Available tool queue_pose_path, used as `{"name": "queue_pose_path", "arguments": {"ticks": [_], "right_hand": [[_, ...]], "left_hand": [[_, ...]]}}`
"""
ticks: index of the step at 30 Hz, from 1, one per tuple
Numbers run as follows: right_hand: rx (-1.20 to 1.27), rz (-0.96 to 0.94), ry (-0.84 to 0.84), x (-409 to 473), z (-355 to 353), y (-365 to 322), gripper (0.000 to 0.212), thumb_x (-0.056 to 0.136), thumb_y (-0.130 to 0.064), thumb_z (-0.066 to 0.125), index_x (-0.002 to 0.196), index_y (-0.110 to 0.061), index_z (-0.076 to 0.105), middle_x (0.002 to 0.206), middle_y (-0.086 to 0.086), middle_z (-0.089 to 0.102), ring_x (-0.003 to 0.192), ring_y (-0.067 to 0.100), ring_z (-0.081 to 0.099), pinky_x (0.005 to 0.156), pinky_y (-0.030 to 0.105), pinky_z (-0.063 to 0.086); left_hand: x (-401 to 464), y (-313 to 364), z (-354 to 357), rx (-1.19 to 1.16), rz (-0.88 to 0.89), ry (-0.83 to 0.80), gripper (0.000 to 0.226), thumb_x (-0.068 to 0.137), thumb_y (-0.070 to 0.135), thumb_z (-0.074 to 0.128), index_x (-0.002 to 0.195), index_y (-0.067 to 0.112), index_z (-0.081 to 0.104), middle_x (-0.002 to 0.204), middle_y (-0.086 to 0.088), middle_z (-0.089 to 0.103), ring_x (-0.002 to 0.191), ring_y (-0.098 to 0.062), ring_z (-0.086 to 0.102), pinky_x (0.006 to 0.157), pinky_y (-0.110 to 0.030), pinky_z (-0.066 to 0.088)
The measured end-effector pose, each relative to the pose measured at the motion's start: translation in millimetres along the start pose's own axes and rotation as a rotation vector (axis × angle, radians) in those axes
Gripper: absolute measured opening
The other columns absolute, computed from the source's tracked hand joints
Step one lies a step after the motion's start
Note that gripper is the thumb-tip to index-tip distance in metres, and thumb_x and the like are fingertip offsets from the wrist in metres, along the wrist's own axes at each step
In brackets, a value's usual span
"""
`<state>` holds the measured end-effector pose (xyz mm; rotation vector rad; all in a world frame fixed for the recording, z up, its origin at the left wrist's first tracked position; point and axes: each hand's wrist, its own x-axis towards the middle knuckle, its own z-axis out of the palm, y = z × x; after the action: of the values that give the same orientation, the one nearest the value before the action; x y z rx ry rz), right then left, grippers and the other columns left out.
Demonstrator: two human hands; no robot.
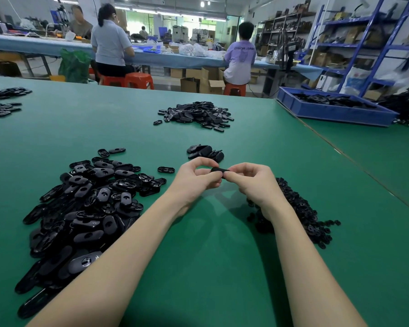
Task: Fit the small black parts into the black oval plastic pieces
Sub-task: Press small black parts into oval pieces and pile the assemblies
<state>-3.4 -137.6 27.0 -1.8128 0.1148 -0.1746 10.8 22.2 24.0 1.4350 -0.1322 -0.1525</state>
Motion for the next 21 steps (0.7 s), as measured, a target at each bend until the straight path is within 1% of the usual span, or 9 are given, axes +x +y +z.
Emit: {"name": "queue_pose_path", "arguments": {"ticks": [3, 10, 15, 21], "right_hand": [[-0.011, -0.001, 0.0, 0.7, 0.8, 2.2, 0.01, 0.083, -0.017, 0.081, 0.08, -0.016, 0.071, 0.055, -0.016, 0.058, 0.046, 0.0, 0.044, 0.05, 0.015, 0.035], [0.027, -0.015, 0.004, -0.1, 3.2, 4.1, 0.011, 0.084, -0.013, 0.079, 0.079, -0.013, 0.069, 0.051, -0.016, 0.056, 0.041, -0.001, 0.042, 0.043, 0.011, 0.032], [0.016, -0.021, 0.013, -0.6, 3.5, 6.6, 0.011, 0.084, -0.012, 0.079, 0.08, -0.011, 0.068, 0.051, -0.015, 0.056, 0.039, -0.002, 0.041, 0.041, 0.01, 0.031], [0.088, -0.028, -0.006, 0.1, 1.7, 5.9, 0.013, 0.085, -0.012, 0.078, 0.078, -0.014, 0.068, 0.05, -0.016, 0.056, 0.039, -0.002, 0.041, 0.041, 0.009, 0.031]], "left_hand": [[0.2, -1.3, 0.1, 0.004, -0.008, -0.007, 0.017, 0.09, -0.004, 0.067, 0.103, 0.006, 0.063, 0.083, -0.011, 0.071, 0.068, -0.014, 0.065, 0.072, -0.018, 0.057], [-1.6, 2.0, -3.0, -0.023, -0.022, -0.036, 0.02, 0.09, -0.004, 0.069, 0.108, 0.001, 0.064, 0.084, -0.012, 0.072, 0.064, -0.013, 0.068, 0.066, -0.016, 0.055], [-1.7, 0.1, -0.2, -0.003, -0.029, -0.014, 0.019, 0.088, -0.006, 0.07, 0.105, 0.0, 0.063, 0.085, -0.015, 0.07, 0.064, -0.012, 0.069, 0.067, -0.017, 0.057], [-0.8, 2.1, -5.6, -0.087, -0.035, -0.049, 0.021, 0.086, -0.004, 0.073, 0.105, 0.002, 0.067, 0.087, -0.012, 0.074, 0.07, -0.017, 0.071, 0.07, -0.02, 0.057]]}}
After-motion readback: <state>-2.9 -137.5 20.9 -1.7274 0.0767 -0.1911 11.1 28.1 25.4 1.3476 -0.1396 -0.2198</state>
